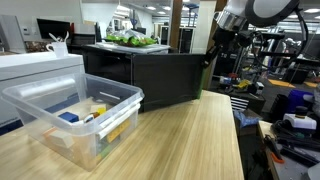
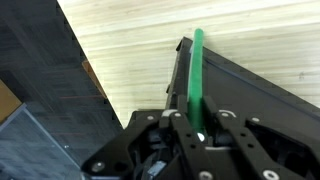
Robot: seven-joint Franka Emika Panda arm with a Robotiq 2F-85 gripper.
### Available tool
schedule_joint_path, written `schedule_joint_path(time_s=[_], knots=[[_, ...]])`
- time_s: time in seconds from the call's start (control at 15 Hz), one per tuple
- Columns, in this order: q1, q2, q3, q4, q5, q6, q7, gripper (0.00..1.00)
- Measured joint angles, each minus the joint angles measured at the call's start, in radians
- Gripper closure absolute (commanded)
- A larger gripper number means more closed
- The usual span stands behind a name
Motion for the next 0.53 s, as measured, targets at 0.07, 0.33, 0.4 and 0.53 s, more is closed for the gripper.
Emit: schedule_joint_path(time_s=[0.07, 0.33, 0.4, 0.53], knots=[[-0.001, -0.016, 0.004, -0.015, -0.013, 0.0, 0.023, 0.56], [0.001, -0.083, 0.009, -0.074, -0.02, -0.001, 0.013, 0.46], [0.001, -0.116, 0.012, -0.079, -0.026, 0.0, -0.013, 0.39], [0.007, -0.201, 0.012, -0.076, -0.023, -0.001, -0.061, 0.26]])
